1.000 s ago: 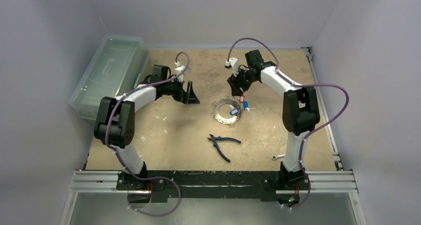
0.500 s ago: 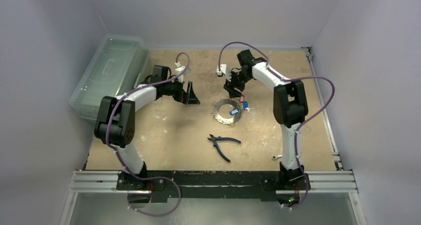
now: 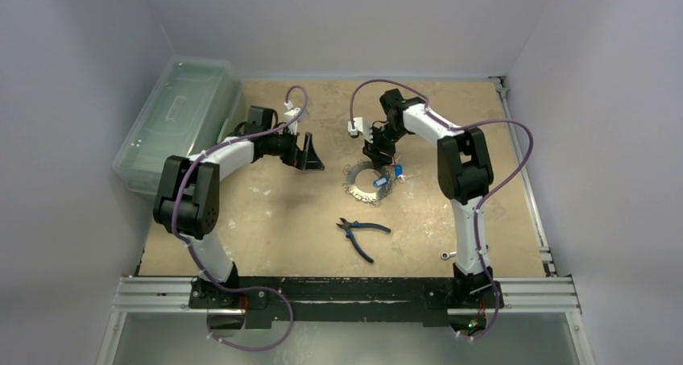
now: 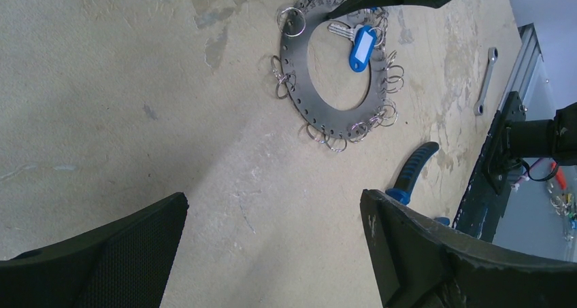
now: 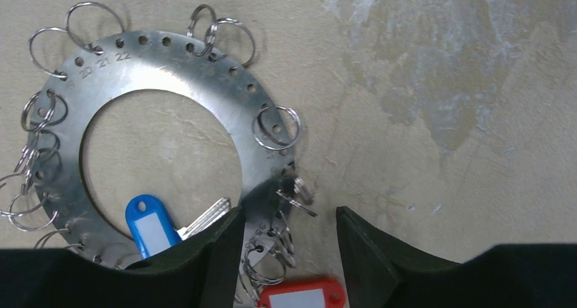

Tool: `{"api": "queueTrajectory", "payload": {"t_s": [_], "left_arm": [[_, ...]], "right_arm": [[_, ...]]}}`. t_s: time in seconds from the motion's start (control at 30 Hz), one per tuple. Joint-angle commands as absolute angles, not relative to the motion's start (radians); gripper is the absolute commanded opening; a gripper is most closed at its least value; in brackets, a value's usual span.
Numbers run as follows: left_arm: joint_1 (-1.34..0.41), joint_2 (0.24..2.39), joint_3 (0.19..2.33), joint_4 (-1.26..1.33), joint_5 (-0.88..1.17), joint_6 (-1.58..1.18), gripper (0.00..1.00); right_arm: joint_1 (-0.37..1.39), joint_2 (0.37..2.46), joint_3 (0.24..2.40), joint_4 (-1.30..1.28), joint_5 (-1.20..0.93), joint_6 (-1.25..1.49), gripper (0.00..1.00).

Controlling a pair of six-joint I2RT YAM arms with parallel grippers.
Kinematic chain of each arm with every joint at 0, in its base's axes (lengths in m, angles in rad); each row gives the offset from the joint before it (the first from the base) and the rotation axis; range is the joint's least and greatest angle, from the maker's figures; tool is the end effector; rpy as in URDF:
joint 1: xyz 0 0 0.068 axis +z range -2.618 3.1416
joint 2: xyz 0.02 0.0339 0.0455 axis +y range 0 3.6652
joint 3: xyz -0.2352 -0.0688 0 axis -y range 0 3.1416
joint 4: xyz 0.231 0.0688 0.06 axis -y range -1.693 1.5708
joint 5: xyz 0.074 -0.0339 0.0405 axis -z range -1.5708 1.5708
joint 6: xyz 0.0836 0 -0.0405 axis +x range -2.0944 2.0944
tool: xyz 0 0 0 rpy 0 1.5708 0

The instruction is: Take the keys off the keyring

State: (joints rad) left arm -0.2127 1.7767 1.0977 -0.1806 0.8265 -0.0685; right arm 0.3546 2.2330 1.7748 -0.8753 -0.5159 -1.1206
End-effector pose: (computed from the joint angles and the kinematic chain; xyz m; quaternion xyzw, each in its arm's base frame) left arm 0.3495 -0.1384 0.1464 0.2013 0.8462 -0.4174 0.2629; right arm 0.3916 0.1890 0.1080 -0.6680 0.6903 0.1922 0.2008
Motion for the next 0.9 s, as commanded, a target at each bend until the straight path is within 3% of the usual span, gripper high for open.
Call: {"api": "queueTrajectory", "payload": {"t_s": [0.0,0.23,0.47,0.57,0.87], "left_arm": [[-0.214,1.784,1.118,-0.173,0.851,-0.071,0.99],[-0.213,1.802,1.122,-0.176,0.858,-0.073,0.99],[-0.214,1.823,1.116,-0.161,0.872,-0.088,0.99],[-0.215,1.834,1.121,-0.163,0.877,-0.092,0.99],[-0.216,1.827,1.091,-0.097,0.913,-0.134,0.99]], "right_arm": [[0.355,2.171,1.723,-0.934,-0.502,-1.190,0.55],[0.355,2.114,1.650,-0.882,-0.481,-1.157,0.46],[0.356,2.034,1.529,-0.721,-0.498,-1.058,0.20],[0.356,2.005,1.494,-0.685,-0.503,-1.028,0.00],[0.354,1.809,1.366,-0.421,-0.571,-0.751,0.00]]}}
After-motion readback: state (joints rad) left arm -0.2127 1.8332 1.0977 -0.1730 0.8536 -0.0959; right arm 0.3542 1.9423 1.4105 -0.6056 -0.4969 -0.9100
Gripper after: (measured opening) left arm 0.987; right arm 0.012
